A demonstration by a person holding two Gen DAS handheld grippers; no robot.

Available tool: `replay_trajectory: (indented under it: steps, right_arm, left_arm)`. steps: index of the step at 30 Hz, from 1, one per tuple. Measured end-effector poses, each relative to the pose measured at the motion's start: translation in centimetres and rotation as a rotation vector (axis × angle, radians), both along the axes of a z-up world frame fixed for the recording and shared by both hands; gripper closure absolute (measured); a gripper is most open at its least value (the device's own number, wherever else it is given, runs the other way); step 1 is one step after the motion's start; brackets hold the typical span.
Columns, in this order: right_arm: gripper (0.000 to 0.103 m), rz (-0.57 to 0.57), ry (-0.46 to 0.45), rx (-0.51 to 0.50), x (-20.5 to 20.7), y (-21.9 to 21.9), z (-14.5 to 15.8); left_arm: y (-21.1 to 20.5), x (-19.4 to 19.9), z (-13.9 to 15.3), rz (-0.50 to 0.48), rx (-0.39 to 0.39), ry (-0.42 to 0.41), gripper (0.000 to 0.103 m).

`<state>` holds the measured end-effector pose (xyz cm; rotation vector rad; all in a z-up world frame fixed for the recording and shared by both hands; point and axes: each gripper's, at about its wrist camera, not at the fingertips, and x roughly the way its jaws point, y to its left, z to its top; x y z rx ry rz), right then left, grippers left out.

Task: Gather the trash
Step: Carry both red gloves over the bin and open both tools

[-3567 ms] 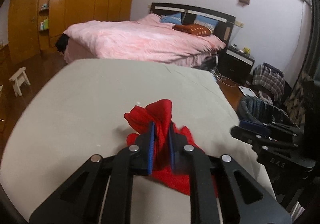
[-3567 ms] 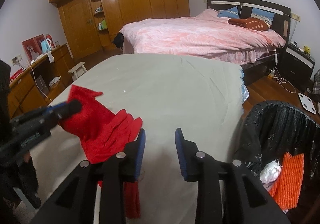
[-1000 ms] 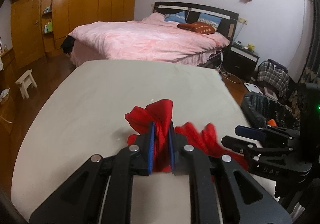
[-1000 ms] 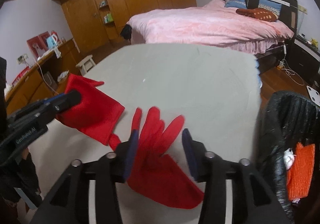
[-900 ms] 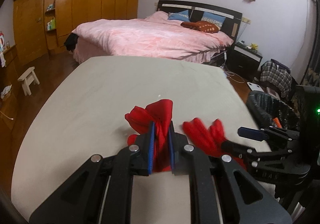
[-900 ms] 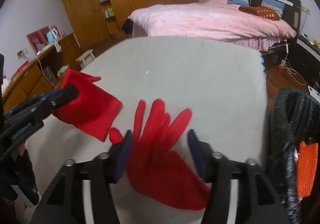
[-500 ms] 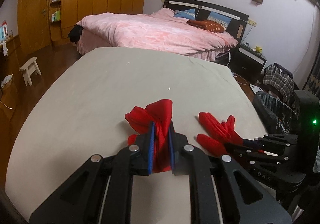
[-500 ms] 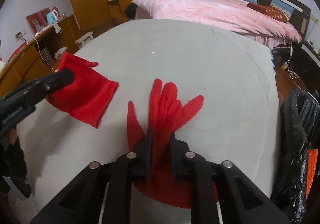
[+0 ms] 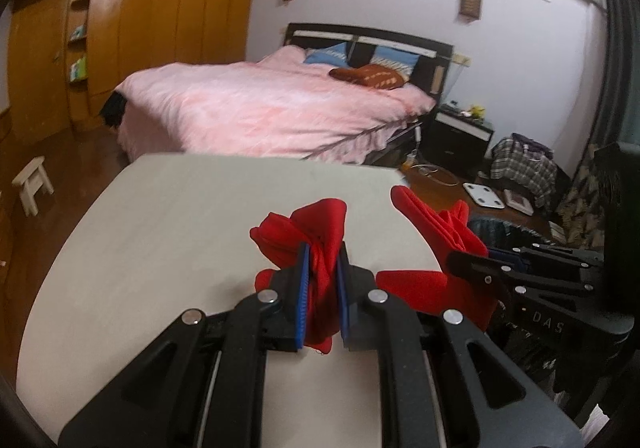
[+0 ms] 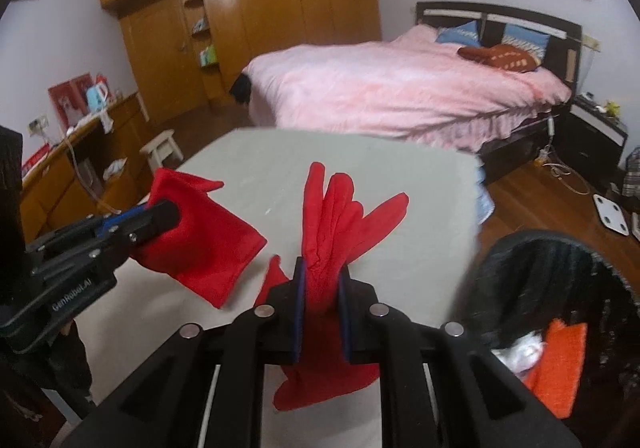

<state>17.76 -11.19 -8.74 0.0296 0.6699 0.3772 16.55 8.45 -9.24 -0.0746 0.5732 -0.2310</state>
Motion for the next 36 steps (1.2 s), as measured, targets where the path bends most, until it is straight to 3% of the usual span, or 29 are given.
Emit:
replay_trajectory:
  steps: [17,26,36]
  right_arm:
    - [0.089,-0.266,-0.144,-0.016,-1.1,-14.4,5.5]
    - [0.089,-0.374,-0.136,-0.039,-1.8,-19.9,4.4]
    - [0.089,-0.462,-0.083,-0.034,-2.2,-23.9,1.2]
  left_arm:
    - [-15.0,1.7,4.6,-0.259,-0.031,-0.111,0.091]
    - [-22.4,2.3,3.7,-0.374,-0.06,-0.105,0.091]
    - [-27.2,3.2,0.9,-0.449,-0.067,-0.049,0.091]
